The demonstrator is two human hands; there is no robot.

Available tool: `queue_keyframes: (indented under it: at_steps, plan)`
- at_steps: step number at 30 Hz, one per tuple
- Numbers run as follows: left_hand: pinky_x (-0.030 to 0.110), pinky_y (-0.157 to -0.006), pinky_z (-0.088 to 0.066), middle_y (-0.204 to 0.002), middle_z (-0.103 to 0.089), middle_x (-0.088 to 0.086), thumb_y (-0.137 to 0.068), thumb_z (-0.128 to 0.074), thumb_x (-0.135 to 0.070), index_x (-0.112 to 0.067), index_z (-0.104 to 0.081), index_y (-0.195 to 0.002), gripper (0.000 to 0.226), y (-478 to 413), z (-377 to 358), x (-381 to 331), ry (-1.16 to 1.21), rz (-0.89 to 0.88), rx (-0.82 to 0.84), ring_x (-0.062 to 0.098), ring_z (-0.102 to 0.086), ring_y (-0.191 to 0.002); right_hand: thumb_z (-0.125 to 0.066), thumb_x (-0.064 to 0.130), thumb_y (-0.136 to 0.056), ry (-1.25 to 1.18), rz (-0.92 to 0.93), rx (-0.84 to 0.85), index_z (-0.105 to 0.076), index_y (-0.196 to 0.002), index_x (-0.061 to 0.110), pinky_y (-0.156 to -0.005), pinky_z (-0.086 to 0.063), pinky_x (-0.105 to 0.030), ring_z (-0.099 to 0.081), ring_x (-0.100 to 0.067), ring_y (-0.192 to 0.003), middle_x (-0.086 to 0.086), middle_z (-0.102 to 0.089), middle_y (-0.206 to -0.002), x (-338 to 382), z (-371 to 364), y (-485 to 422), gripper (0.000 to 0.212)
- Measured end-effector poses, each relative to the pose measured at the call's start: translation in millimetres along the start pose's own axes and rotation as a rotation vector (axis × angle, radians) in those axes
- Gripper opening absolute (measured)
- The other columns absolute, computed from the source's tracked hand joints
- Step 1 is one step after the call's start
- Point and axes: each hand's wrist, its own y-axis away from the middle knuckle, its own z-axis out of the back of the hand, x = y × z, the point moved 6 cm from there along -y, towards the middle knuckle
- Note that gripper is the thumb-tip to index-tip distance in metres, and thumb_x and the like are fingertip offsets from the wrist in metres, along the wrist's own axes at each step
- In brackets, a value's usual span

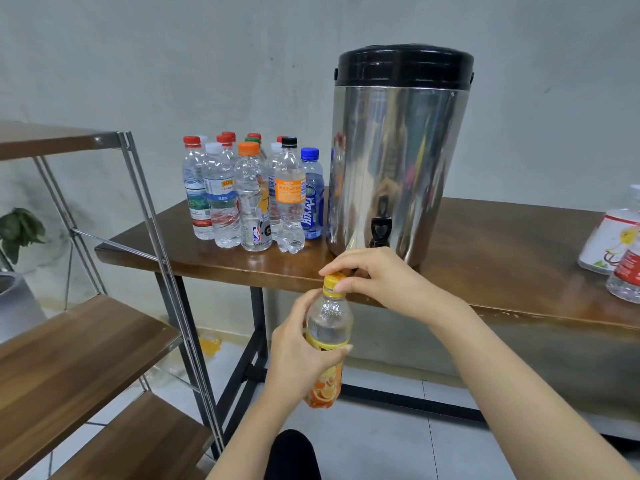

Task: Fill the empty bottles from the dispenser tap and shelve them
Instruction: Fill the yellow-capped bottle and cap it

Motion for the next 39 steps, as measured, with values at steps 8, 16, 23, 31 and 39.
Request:
queue_keyframes:
  at_steps: [8,16,23,31,39]
  plan:
    - [0.031,-0.092,-0.054,-0.116,-0.061,-0.028,-0.058,-0.089,-0.032,-0.049,-0.048,-0.126,0.082,0.5,0.5,0.5,-0.026,0.021,0.021,0.0,-0.06,-0.109,-0.057,0.078,-0.063,0.358,-0.157,0.019,-0.062,-0.086,0.019,-0.066,-0.05,-0.034,-0.051,-0.009,-0.064,0.007,-0.057,-0.07,11.2,1.2,-7.2,0.063]
    - [0.006,-0.087,-0.044,-0.119,-0.057,-0.038,-0.06,-0.093,-0.019,-0.052,-0.047,-0.122,0.084,-4.8,12.0,0.0,-0.029,0.006,-0.005,-0.009,-0.056,-0.112,-0.067,0.026,-0.092,0.118,-0.08,0.188,-0.063,-0.129,0.024,-0.083,-0.037,-0.002,-0.056,0.004,-0.102,0.017,-0.061,-0.114,4.4,0.2,-10.8,0.038]
    - [0.013,-0.087,-0.05,-0.118,-0.06,-0.031,-0.06,-0.093,-0.021,-0.05,-0.048,-0.126,0.086,-7.2,13.6,2.9,-0.003,0.021,0.037,-0.003,-0.058,-0.111,-0.07,0.006,-0.088,0.097,-0.003,0.192,-0.07,-0.119,0.018,-0.093,-0.045,-0.014,-0.059,0.001,-0.104,0.017,-0.065,-0.106,7.7,2.6,-19.0,0.033]
    - [0.028,-0.091,-0.054,-0.119,-0.065,-0.02,-0.057,-0.092,-0.025,-0.054,-0.051,-0.124,0.084,-12.3,13.1,7.4,0.058,0.058,0.164,0.007,-0.064,-0.11,-0.065,-0.004,-0.088,-0.009,0.021,0.243,-0.071,-0.116,0.014,-0.09,-0.048,-0.015,-0.061,-0.001,-0.105,0.009,-0.068,-0.109,12.0,8.7,-16.3,0.034]
    - [0.015,-0.084,-0.051,-0.117,-0.063,-0.029,-0.059,-0.094,-0.02,-0.06,-0.048,-0.118,0.085,-12.5,10.2,4.9,0.019,0.042,0.149,0.0,-0.061,-0.11,-0.077,0.021,-0.084,0.164,-0.046,0.226,-0.072,-0.107,0.012,-0.081,-0.052,-0.022,-0.063,-0.008,-0.085,0.0,-0.07,-0.094,10.1,10.1,-18.1,0.025]
